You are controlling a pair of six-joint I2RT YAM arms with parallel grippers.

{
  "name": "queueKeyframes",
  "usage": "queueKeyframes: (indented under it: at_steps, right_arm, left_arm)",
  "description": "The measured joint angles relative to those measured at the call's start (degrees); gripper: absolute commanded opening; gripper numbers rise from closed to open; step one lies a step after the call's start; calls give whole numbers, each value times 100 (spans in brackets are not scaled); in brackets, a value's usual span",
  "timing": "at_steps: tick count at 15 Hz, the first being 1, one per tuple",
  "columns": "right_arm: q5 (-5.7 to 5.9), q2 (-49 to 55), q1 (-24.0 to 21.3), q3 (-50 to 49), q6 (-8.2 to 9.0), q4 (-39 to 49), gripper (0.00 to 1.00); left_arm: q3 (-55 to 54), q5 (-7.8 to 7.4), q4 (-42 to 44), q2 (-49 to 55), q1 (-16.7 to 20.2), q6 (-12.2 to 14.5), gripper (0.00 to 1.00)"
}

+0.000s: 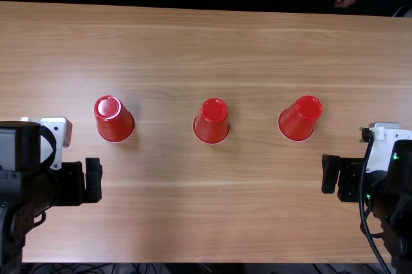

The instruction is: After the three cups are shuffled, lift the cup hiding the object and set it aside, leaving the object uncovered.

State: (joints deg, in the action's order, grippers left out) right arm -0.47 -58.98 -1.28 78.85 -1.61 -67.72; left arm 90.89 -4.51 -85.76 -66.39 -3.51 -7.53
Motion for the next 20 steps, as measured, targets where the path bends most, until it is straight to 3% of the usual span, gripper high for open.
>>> queueKeyframes:
  at_steps: [6, 8, 11, 16, 20]
  right_arm:
    - [2, -74, 0, 0, 42, 50, 100]
    - [4, -74, 0, 0, 42, 48, 100]
    - [4, -74, 0, 0, 46, 50, 100]
    - [4, -74, 0, 0, 46, 50, 100]
    - [2, -74, 0, 0, 48, 48, 100]
  left_arm:
    - [-2, 57, 1167, -927, -28, 0, 100]
    - [-2, 350, 1615, -1246, -98, 17, 100]
    - [-2, 697, 1954, -1781, -369, 284, 100]
    - [-2, 1012, 2356, -2597, -363, 422, 100]
    - [-2, 1106, 2363, -3095, -365, 426, 100]
